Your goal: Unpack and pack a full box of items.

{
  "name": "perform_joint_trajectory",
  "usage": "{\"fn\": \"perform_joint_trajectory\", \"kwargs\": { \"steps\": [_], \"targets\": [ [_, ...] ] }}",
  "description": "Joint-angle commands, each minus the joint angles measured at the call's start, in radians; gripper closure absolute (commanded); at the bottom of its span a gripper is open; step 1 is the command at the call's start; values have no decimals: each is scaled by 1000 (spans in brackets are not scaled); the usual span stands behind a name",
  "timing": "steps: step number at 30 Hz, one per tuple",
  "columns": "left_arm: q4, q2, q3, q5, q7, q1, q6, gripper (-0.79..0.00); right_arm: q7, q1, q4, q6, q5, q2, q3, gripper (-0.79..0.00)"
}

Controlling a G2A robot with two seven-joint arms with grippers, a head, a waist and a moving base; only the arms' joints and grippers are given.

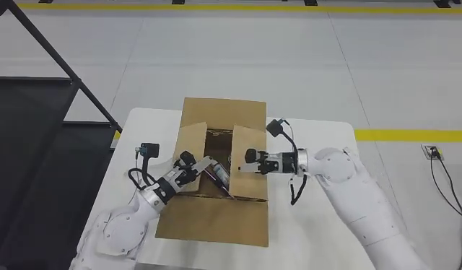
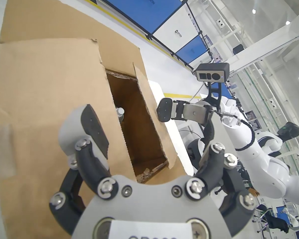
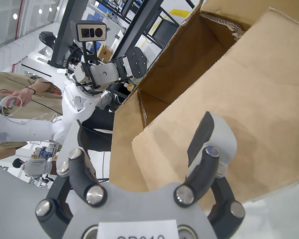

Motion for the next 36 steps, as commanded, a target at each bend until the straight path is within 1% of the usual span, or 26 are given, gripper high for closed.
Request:
{"fn": "perform_joint_trajectory", "kwargs": {
  "steps": [1, 6, 13, 23, 27, 30, 33, 36],
  "targets": [
    [20, -1, 11, 1, -3, -10, -1, -785, -10, 13, 20, -11, -16, -5, -21, -785],
    [58, -3, 35, 1, -6, -30, -1, -785, -51, 30, 39, -34, -78, -14, -63, -785],
    [98, -5, 65, 30, -6, -53, 10, -785, -104, 26, 18, -29, -163, -14, -88, -785],
    [117, -6, 78, 36, -3, -64, 19, -785, -118, 11, -23, -31, -171, -2, -81, -785],
    [82, -4, 66, 36, 16, -53, 4, -785, -134, 2, -38, -42, -146, 4, -63, -785],
    [25, 1, 37, 27, 25, -26, -15, -785, -156, -1, -41, -34, -123, 8, -48, -785],
    [-43, 9, -9, 25, 23, 14, -35, -785, -176, 2, -39, -20, -112, 10, -37, -785],
    [-111, 18, -76, 2, 19, 72, -53, -785, -176, 2, -39, -20, -112, 10, -37, -785]
  ]
}}
